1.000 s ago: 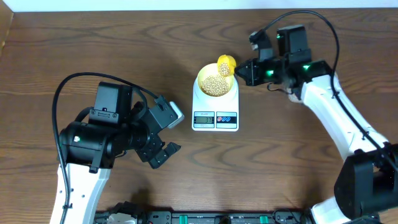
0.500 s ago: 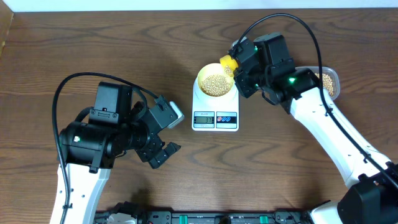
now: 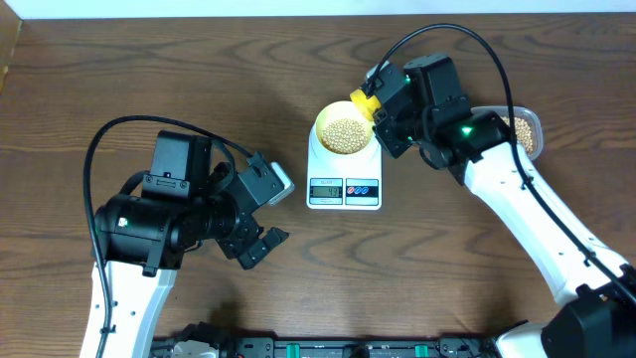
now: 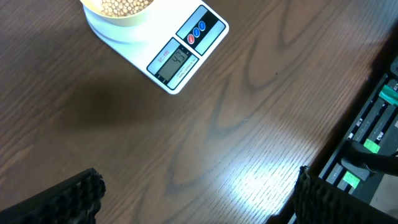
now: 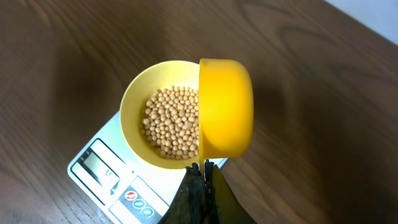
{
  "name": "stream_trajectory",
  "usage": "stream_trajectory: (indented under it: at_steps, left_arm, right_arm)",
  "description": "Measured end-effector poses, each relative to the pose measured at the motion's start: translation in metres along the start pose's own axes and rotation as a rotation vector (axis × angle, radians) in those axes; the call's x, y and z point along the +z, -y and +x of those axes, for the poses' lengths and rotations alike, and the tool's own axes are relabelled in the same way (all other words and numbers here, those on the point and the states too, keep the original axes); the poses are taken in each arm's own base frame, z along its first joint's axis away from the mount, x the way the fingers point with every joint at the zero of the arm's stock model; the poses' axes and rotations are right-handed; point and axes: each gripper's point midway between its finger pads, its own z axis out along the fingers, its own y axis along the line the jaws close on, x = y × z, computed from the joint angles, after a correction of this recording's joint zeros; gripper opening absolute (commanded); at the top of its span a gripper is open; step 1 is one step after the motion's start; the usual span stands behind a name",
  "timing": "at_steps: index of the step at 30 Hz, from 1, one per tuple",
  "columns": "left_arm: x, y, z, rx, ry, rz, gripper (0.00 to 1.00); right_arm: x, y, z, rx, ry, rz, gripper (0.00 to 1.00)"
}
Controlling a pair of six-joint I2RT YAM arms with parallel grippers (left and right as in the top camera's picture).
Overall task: Scoop item into bowl and weigh 50g on scale
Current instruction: 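Tilt the scoop to pour a small amount into the bowl, then carry the scoop with right gripper back to the tub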
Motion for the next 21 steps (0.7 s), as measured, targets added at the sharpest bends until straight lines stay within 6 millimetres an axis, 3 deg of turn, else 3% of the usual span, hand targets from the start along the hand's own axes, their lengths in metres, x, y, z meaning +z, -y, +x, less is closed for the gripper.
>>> stream_trajectory:
  at_steps: [14, 17, 21]
  left_arm:
    - [0.0, 0.0, 0.0, 0.0, 0.0, 0.0, 0.99]
    - [0.0, 0.0, 0.0, 0.0, 0.0, 0.0, 0.99]
    - [0.0, 0.0, 0.0, 0.0, 0.0, 0.0, 0.99]
  right_arm:
    - [-0.012, 0.006, -0.007, 0.065, 0.033, 0.015, 0.01]
    - [-0.029, 0.024, -0.007, 0.109, 0.052, 0.051, 0.01]
    - [-0.062, 0.067, 0.01, 0.193, 0.039, 0.161, 0.01]
